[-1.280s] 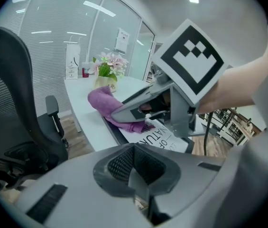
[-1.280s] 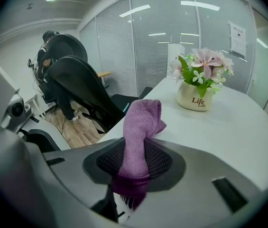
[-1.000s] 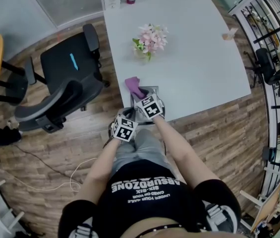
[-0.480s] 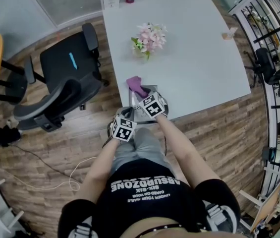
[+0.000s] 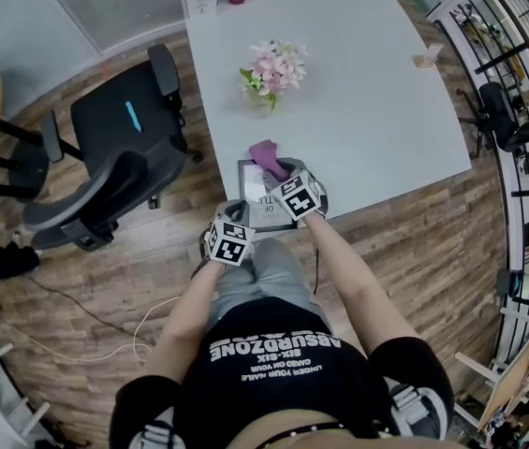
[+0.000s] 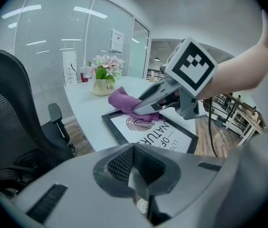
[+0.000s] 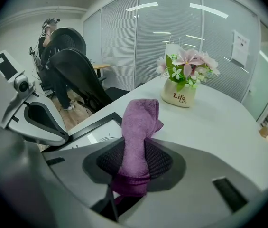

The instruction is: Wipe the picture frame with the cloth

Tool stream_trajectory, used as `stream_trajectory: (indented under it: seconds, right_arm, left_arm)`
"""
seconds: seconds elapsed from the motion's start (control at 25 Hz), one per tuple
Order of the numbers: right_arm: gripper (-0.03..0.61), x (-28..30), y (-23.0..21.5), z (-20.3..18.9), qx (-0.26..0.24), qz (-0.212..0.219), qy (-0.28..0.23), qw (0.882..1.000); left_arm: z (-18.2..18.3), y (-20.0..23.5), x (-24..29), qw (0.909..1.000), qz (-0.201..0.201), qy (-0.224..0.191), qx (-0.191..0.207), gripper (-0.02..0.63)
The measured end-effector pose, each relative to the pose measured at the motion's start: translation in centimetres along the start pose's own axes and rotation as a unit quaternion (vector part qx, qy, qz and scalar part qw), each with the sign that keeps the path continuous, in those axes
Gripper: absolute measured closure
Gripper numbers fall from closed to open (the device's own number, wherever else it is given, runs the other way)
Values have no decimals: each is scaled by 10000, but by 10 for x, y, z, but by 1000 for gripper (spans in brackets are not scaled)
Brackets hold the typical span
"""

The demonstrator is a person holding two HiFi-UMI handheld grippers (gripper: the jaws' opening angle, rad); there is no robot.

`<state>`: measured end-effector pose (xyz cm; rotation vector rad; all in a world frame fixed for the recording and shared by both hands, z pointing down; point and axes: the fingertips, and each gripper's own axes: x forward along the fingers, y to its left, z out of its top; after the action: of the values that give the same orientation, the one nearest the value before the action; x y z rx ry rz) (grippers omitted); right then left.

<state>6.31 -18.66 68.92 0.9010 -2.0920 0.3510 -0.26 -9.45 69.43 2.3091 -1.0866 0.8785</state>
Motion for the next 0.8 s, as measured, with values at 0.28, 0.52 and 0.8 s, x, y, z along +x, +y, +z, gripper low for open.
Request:
stream_trajectory:
  seconds: [0.28, 0.52, 0.8]
  right_arm:
    - [440, -7, -14, -7, 67, -268, -2, 9996]
    - [440, -11, -12, -9, 230, -263, -44, 9994]
    - [440, -18, -3, -17, 320, -193, -96, 9993]
  left_arm:
    - [-1, -1, 1, 10000, 18, 25, 4, 598]
    - [1, -1, 1, 9999, 112, 30, 54, 598]
    - [1, 0, 1, 9999, 140, -11, 81, 598]
